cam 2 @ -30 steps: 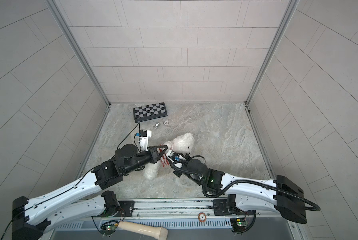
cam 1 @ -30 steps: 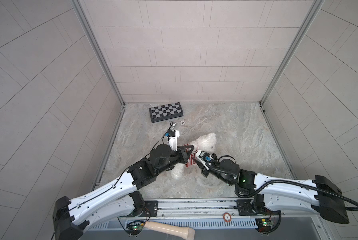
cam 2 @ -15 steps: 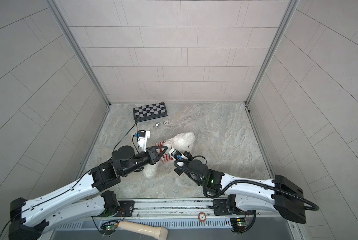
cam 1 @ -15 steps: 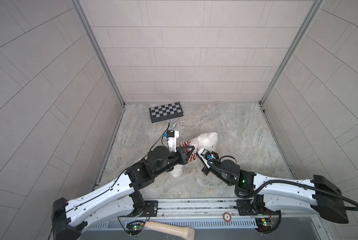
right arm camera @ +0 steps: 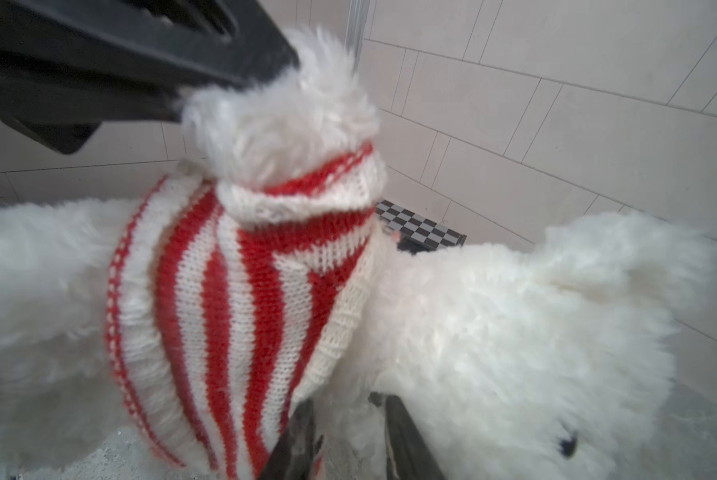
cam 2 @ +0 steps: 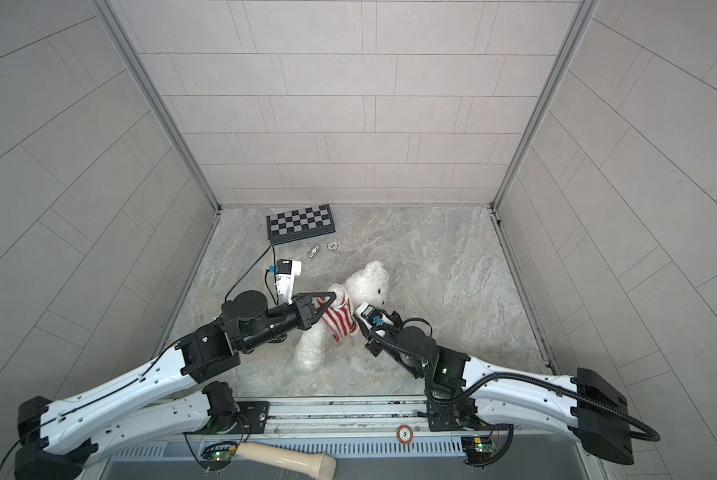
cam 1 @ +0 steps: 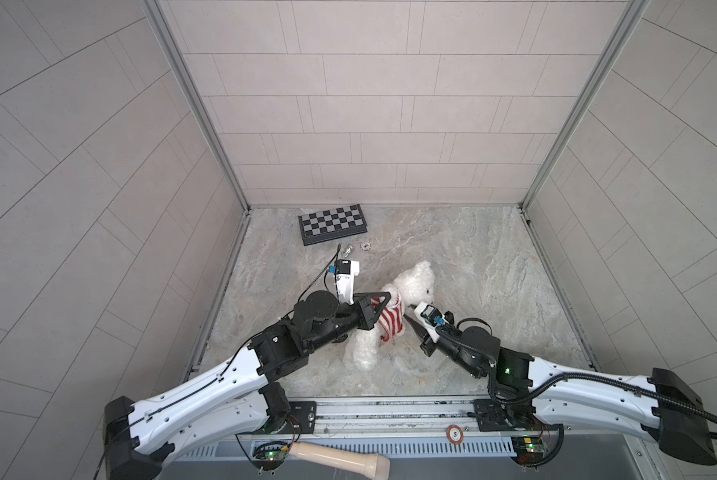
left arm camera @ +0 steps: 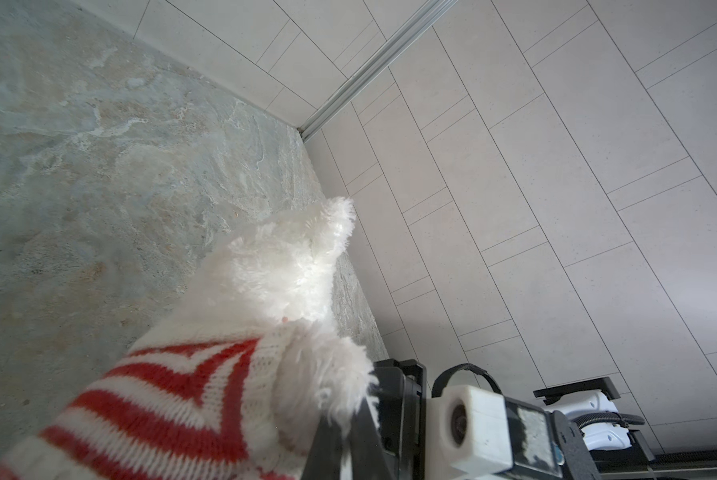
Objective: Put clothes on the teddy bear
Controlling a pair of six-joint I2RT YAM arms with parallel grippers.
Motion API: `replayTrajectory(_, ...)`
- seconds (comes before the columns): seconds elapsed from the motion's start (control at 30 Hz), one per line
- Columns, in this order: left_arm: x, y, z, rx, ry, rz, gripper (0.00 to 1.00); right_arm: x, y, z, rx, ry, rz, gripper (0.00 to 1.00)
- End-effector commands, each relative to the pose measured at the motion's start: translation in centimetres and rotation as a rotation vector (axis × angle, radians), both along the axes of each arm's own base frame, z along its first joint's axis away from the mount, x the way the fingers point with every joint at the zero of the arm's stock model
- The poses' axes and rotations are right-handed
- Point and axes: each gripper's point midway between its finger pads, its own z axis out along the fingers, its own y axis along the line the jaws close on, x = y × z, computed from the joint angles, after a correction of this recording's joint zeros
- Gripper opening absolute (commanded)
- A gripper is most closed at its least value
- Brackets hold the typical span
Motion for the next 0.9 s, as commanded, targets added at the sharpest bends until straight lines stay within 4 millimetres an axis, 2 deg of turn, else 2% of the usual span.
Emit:
replayTrajectory(0.0,-0.5,-0.3,3.1,-0.063,-0.06,-0.028,0.0,-1.0,0.6,2.5,0.103,0.004,0.071,0.42)
replayTrajectory(0.2,-0.5,-0.8,2.9,-0.068,-0.053,-0.045,0.0,-1.0,1.8,3.6,0.166,0.013,0.099,0.5)
replayTrajectory(0.3,-0.6,-0.9,2.8,-0.072,-0.052,-0.051,0.0,-0.8,2.7,3.6,0.172,0.02,0.116,0.5)
replayTrajectory(0.37,-0.6,-0.9,2.9,-0.073,-0.054,-0.051,0.0,-0.6,3.2,3.6,0.175,0.021,0.117,0.43)
replayTrajectory(0.5,-0.7,-0.7,2.9,-0.073,-0.055,-0.052,0.0,-0.1,3.4,2.9,0.159,0.027,0.095,0.12)
replayTrajectory(0.57,-0.7,-0.6,2.9,-0.072,-0.058,-0.05,0.0,0.3,2.9,2.2,0.148,0.032,0.059,0.01)
replayTrajectory(0.87,-0.8,0.1,4.1,-0.057,-0.093,-0.038,0.0,1.5,-0.2,-1.7,0.048,0.052,-0.08,0.0)
